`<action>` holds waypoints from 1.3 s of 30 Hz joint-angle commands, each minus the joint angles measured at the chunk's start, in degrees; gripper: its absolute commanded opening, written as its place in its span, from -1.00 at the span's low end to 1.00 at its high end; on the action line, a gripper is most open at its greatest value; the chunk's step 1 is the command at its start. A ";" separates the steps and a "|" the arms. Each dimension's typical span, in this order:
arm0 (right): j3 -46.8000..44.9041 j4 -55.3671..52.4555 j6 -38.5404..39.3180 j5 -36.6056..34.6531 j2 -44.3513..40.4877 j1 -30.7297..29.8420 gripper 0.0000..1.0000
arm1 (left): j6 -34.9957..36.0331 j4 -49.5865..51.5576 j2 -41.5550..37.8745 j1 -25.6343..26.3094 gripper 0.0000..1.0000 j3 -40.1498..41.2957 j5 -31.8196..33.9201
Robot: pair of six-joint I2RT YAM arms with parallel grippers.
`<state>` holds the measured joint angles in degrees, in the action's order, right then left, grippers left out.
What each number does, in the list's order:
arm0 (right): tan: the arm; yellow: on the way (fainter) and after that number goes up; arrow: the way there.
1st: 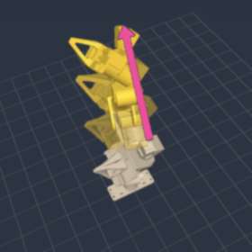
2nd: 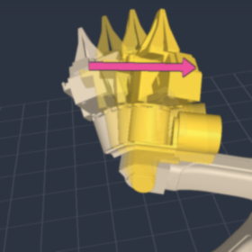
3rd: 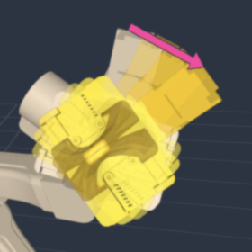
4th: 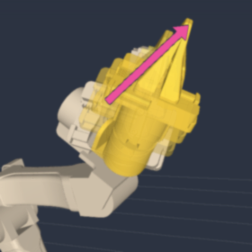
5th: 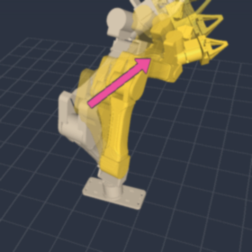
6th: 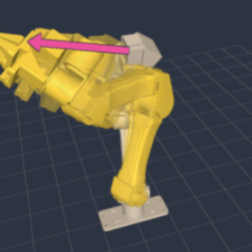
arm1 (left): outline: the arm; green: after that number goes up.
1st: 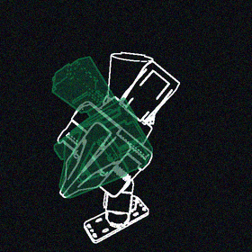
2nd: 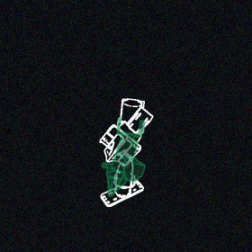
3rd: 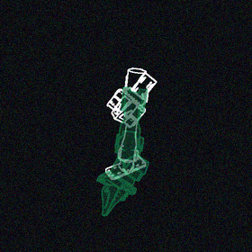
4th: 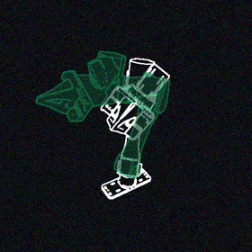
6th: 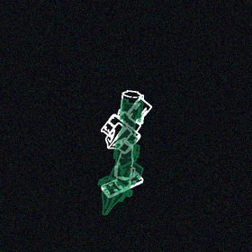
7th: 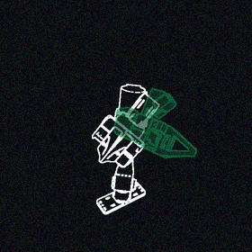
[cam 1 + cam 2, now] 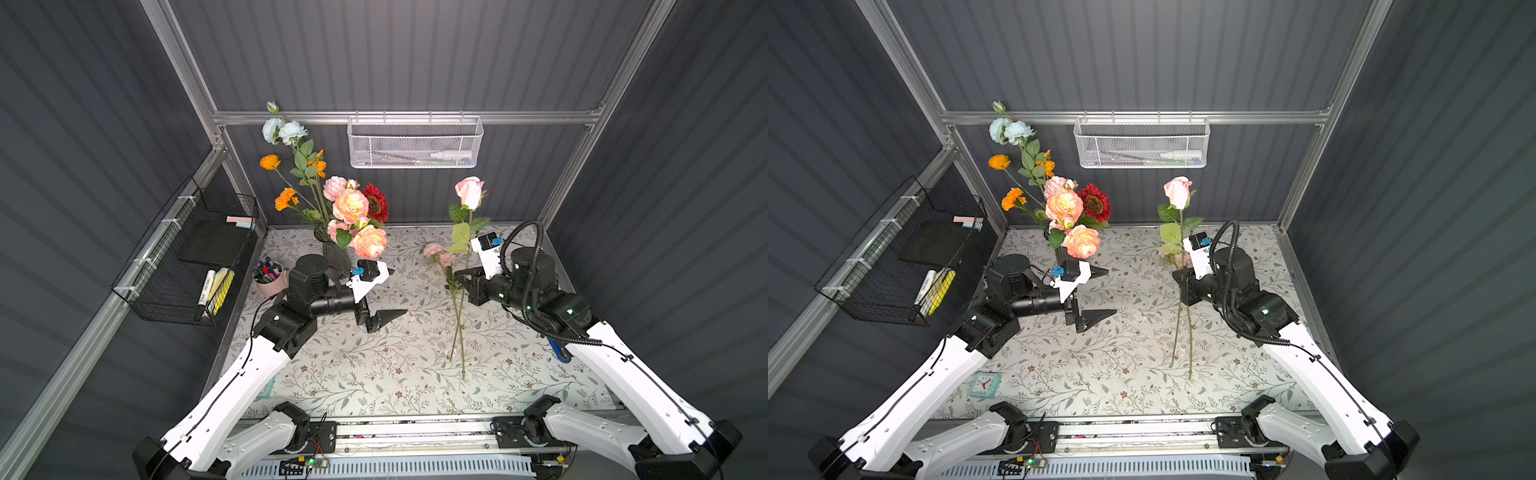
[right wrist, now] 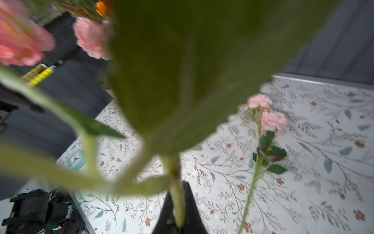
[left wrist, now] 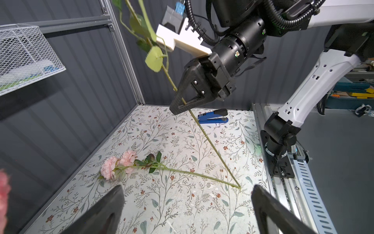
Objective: Pick out pink flowers from the vase
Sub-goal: Place the flower at the center of the board.
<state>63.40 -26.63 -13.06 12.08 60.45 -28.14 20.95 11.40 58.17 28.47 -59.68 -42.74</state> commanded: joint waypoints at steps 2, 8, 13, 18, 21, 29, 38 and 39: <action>-3.10 -4.66 -0.98 3.51 1.75 5.06 -1.00 | -0.44 -0.25 2.59 0.45 0.99 -0.93 2.58; -4.50 -5.02 0.19 4.83 5.87 9.00 -1.00 | 1.06 3.44 6.46 0.58 0.99 -2.60 1.70; -4.79 -4.70 0.23 4.87 12.98 11.30 -1.00 | 2.35 -1.62 2.42 0.52 0.99 1.90 2.35; -1.61 -6.16 1.02 5.35 24.17 14.04 -1.00 | 1.29 2.24 3.96 0.54 0.99 0.07 4.67; 3.79 -8.52 3.08 7.62 32.54 14.60 -1.00 | 1.78 1.34 3.44 0.62 0.99 1.83 6.50; 11.45 -8.20 4.21 8.69 45.19 14.69 -1.00 | 2.22 0.33 3.93 0.62 0.99 3.73 10.65; 13.63 -10.13 4.71 7.33 50.58 14.69 -1.00 | 3.83 -1.78 5.53 0.62 0.99 4.29 13.28; 13.71 -10.35 4.79 7.06 50.76 14.65 -1.00 | 4.06 -2.32 5.43 0.62 0.99 4.66 12.96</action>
<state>76.75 -35.44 -9.13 19.66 111.26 -13.54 23.00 10.61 63.70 28.73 -55.68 -29.78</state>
